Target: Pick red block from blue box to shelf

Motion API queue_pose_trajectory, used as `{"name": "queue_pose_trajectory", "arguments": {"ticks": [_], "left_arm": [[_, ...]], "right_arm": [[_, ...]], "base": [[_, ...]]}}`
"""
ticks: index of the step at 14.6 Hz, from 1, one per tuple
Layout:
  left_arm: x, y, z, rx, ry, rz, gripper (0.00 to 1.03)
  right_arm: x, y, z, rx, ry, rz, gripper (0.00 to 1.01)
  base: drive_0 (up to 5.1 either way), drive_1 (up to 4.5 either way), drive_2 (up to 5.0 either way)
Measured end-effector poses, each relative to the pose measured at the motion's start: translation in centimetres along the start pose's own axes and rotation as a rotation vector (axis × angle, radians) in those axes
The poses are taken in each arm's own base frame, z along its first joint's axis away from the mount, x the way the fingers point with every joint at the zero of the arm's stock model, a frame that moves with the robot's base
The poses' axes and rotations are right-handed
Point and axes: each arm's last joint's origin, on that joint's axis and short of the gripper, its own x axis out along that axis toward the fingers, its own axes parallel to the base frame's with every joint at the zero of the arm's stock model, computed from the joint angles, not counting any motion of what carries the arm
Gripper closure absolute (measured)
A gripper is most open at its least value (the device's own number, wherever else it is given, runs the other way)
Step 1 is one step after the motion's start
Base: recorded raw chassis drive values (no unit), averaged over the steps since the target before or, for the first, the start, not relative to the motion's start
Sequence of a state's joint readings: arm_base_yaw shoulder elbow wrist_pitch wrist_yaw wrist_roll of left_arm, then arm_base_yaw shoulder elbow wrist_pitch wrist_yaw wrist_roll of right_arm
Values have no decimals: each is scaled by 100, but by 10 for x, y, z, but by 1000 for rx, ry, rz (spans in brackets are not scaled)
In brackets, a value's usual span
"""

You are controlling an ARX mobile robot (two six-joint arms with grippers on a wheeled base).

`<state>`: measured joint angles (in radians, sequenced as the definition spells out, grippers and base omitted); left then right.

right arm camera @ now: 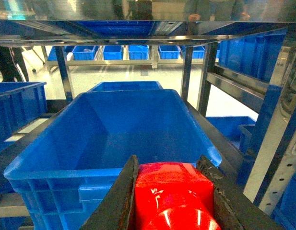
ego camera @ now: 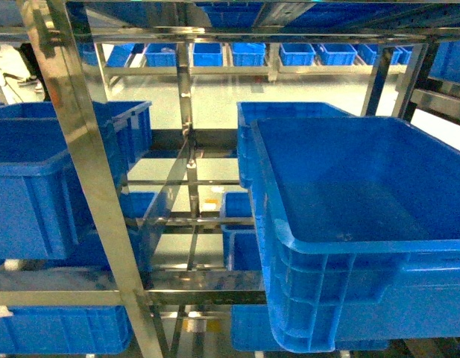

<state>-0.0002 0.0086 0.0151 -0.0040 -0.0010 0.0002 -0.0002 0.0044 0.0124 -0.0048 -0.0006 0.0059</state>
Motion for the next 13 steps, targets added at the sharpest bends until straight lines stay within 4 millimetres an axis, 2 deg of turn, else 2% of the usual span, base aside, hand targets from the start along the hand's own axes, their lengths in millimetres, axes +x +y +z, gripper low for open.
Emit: {"name": "queue_pose_trajectory", "arguments": {"ticks": [6, 7, 9, 11, 13], "left_arm": [[0, 0, 0, 0, 0, 0, 5], [0, 0, 0, 0, 0, 2, 5], [0, 0, 0, 0, 0, 0, 5], [0, 0, 0, 0, 0, 0, 5], [0, 0, 0, 0, 0, 0, 5]], "right_arm": [[0, 0, -1, -11, 15, -14, 73], [2, 3, -4, -93, 118, -81, 73], [12, 2, 2, -143, 168, -112, 73], [39, 1, 16, -111, 165, -80, 73], [83, 4, 20, -80, 186, -43, 73]], "base": [[0, 0, 0], [0, 0, 0], [0, 0, 0], [0, 0, 0], [0, 0, 0]]}}
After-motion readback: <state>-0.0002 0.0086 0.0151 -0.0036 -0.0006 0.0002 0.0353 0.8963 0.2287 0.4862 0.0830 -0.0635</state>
